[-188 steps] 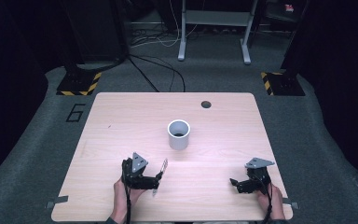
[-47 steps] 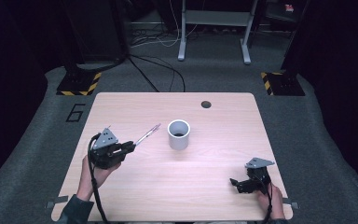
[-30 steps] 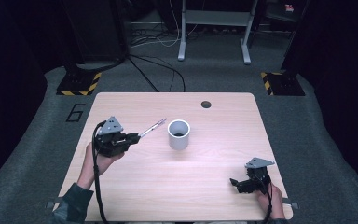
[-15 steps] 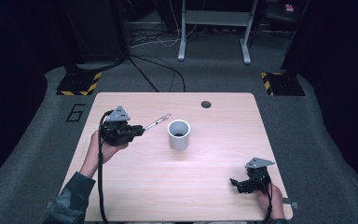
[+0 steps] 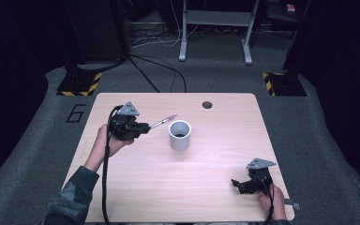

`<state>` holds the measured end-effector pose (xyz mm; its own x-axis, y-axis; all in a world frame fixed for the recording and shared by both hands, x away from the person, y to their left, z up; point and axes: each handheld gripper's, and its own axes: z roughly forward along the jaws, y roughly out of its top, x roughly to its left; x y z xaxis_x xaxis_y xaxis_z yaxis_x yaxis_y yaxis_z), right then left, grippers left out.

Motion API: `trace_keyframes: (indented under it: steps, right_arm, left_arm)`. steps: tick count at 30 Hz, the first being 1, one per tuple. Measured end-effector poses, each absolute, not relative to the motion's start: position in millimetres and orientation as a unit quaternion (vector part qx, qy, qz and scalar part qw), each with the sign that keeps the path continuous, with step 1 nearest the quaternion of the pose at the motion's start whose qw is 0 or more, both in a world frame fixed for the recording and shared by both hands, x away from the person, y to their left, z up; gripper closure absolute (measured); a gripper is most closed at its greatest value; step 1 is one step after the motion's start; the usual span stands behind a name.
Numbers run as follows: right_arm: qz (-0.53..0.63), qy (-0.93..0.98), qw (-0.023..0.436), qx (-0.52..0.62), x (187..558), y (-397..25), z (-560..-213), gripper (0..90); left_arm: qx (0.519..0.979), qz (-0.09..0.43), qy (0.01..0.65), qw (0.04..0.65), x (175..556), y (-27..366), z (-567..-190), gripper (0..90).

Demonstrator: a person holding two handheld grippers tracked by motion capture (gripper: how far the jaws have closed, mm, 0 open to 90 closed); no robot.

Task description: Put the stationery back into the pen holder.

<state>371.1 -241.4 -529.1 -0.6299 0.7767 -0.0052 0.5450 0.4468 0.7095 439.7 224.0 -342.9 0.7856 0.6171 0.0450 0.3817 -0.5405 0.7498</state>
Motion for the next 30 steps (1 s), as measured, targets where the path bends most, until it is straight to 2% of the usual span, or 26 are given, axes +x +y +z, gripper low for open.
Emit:
trace_keyframes:
  steps: [30]
  right_arm:
    - [0.346,0.834,0.168,0.396,371,-241,-529,0.0]
  left_arm:
    - [0.895,0.128,0.281,0.321,461,203,-351,80.9]
